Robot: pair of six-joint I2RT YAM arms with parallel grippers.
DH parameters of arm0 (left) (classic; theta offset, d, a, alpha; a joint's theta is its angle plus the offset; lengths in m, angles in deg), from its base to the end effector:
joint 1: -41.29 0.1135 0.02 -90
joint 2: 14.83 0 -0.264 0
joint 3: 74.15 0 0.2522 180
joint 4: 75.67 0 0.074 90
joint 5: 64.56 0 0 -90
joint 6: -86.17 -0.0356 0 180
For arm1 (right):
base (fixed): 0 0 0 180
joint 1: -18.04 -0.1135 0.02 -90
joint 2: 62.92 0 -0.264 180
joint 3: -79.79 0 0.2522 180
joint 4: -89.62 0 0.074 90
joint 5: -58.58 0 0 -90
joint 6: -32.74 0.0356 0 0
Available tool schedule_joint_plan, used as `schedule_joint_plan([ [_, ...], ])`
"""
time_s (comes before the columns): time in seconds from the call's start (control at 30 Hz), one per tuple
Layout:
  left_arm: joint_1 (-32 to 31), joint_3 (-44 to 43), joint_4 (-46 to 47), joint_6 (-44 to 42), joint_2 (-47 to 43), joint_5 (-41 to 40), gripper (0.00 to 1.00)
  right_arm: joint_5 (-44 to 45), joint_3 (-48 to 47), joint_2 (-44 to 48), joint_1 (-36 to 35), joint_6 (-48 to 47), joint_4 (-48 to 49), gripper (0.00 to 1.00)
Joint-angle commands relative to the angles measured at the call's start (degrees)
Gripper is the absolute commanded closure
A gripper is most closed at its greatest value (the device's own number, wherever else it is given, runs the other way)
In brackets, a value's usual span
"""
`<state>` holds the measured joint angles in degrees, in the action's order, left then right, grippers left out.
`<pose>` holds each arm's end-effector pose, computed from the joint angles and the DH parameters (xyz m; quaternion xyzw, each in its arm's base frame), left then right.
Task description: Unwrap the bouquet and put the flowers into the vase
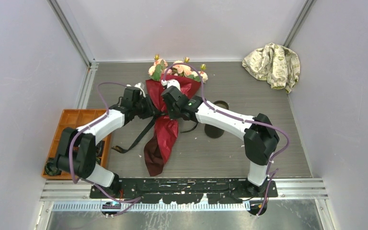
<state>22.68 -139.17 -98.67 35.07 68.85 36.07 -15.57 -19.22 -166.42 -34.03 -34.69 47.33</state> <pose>0.2929 -0.1056 0.2228 -0.1227 0.9009 -0.2702 0.3168 0.2580 0.3152 0.2716 -0.1853 0.9034 0.1192 0.3678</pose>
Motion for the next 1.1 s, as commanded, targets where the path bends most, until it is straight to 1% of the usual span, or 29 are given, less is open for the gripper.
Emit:
schedule_joint_plan([
  [0.0,0.4,-0.6,7.9,0.5,4.1,5.3,0.67,1.1,0.3,4.6,0.0,-0.8,2.5,0.99],
  [0.1,0.4,-0.8,11.5,0.5,6.6,10.0,0.69,1.1,0.3,4.5,0.0,-0.9,2.5,0.99],
  [0.17,0.4,0.2,13.3,1.4,6.4,12.1,0.69,1.1,0.3,4.3,0.1,-0.9,2.4,0.99],
  [0.37,0.4,2.8,14.1,1.7,3.1,13.8,0.66,0.6,0.6,3.6,0.5,-0.9,2.9,0.99],
  [0.5,0.2,5.4,15.5,3.1,2.1,16.3,0.66,0.4,0.0,2.9,0.6,-0.7,3.0,0.99],
  [0.77,-0.3,10.4,15.3,2.6,-3.1,16.6,0.66,0.3,-0.6,2.2,1.6,-0.5,3.2,0.99],
  [1.07,-1.3,8.7,18.5,3.1,3.4,16.6,0.7,-1.4,-1.9,2.3,1.6,0.0,2.8,0.99],
])
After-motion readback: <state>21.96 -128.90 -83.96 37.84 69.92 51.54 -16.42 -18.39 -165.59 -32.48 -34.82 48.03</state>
